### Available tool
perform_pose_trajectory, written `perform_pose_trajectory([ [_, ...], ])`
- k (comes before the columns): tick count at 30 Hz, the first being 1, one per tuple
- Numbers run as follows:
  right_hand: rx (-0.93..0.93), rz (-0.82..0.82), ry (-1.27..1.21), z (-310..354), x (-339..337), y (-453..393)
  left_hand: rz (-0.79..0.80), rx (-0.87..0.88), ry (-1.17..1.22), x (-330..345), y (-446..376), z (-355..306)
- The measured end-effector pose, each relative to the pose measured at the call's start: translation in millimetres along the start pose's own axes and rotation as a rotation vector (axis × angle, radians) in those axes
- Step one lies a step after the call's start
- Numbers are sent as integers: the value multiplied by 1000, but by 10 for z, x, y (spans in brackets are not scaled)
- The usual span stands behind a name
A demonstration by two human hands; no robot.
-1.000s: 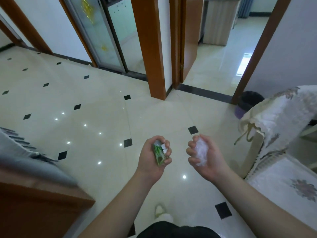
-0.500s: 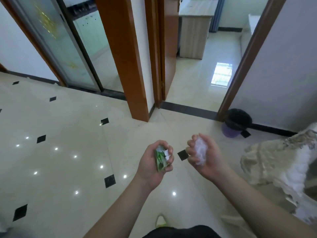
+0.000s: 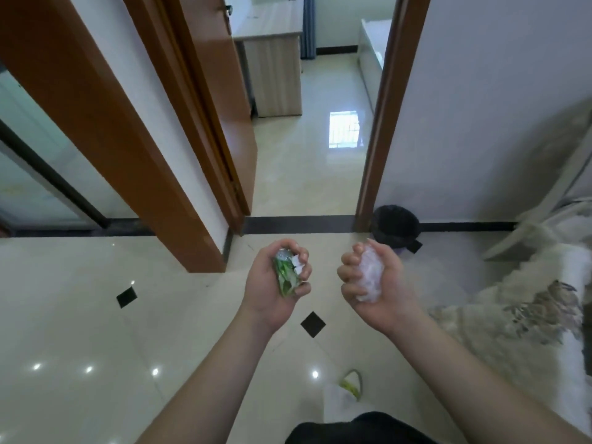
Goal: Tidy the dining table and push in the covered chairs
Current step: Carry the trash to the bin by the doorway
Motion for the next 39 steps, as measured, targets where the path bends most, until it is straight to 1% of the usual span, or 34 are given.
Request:
perform_pose_trajectory([
  [5, -117, 27, -34, 1013, 102, -496, 61, -42, -2, 483, -918, -179],
  [7, -151, 87, -8, 1398, 153, -704, 101, -32, -25, 681, -1275, -267],
  [11, -187, 107, -44, 1926, 78, -1004, 129, -72, -9, 956, -1862, -291],
  [18, -343, 26, -121, 2702, -307, -1267, 223, -150, -29, 1245, -2830, -251],
  [23, -433, -37, -81, 3221, -465, -1683, 290, -237, -7, 1364, -3625, -203],
  [29, -522, -191, -18, 3821, -597, -2098, 351, -368, -37, 1493, -4550, -300],
  [31, -550, -225, 13, 3977, -684, -2176, 396, -403, -56, 1580, -4852, -299],
  [34, -604, -252, -3, 4184, -874, -2205, 425, -464, -99, 1739, -5247, -207],
  [36, -648, -264, -4, 4293, -1009, -2183, 434, -509, -87, 1884, -5438, -73],
  [39, -687, -355, -59, 4437, -1324, -2140, 448, -572, -81, 2152, -5686, 201],
])
Point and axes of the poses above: each hand's wrist, its own y-axis away from the middle knuckle, its own x-axis out of the palm, z = x × y, the point moved 7 cm from there along -y, towards the middle knuckle, and after that the axes turned 6 degrees about z, right-handed, at the moved point
